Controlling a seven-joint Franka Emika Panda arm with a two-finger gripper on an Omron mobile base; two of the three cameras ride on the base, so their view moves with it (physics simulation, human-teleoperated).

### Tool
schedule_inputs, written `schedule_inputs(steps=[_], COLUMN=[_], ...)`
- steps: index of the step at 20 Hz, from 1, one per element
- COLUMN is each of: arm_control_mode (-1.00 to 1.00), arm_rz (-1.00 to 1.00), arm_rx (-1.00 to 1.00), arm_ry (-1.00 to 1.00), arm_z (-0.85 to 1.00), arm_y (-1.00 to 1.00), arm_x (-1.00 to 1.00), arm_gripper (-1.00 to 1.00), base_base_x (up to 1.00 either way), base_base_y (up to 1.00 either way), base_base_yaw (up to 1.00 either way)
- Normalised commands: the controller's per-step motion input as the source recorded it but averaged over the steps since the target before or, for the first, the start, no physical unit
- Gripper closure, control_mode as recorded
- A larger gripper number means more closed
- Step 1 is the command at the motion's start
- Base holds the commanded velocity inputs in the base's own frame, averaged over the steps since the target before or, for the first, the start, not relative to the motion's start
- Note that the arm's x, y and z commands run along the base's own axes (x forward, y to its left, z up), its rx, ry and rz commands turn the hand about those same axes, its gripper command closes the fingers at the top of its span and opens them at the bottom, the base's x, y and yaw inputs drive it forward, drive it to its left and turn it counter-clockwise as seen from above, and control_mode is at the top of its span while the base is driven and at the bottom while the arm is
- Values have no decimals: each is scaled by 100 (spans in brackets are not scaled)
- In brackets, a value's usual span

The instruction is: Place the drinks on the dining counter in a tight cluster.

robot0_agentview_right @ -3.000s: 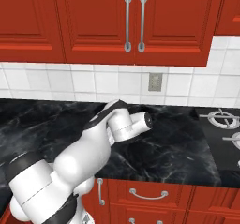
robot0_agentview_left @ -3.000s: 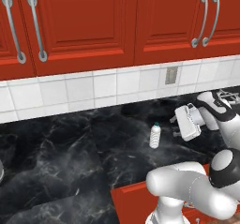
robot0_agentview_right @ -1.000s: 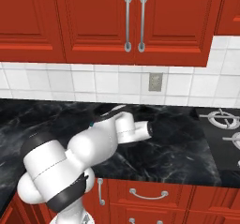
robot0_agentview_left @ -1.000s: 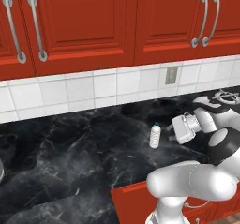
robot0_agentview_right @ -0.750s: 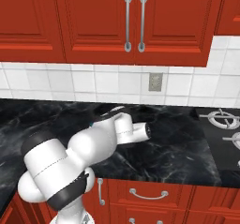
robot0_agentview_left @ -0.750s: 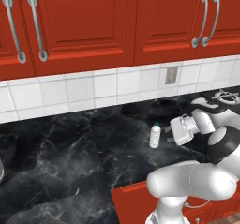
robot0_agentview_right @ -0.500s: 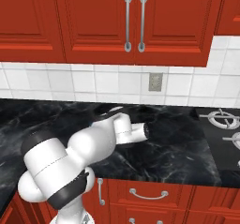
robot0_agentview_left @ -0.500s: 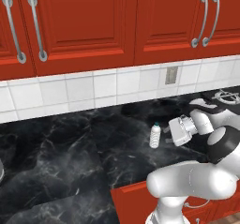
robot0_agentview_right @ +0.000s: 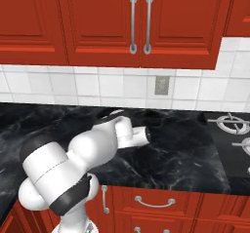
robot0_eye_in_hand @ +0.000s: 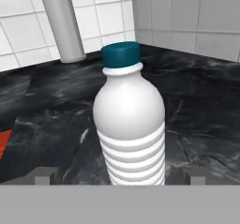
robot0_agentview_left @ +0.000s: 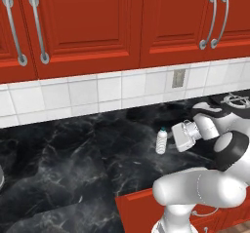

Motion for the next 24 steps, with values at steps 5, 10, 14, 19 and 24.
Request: schedule_inputs(steps=[5,10,14,19,24], arm_control_mode=[-100,-100,-100,-100,-100], arm_rz=[0,0,0,0,0], arm_rx=[0,0,0,0,0], arm_ry=[1,1,0,0,0], arm_z=[-1,0,-1,-3,-5], arm_y=[6,0,0,0,2], arm_x=[7,10,12,4,0], arm_gripper=[-100,-100,-100,-100,-100], base_base_x=[0,0,0,0,0], base_base_y=[0,0,0,0,0], base_base_yaw=[0,0,0,0,0])
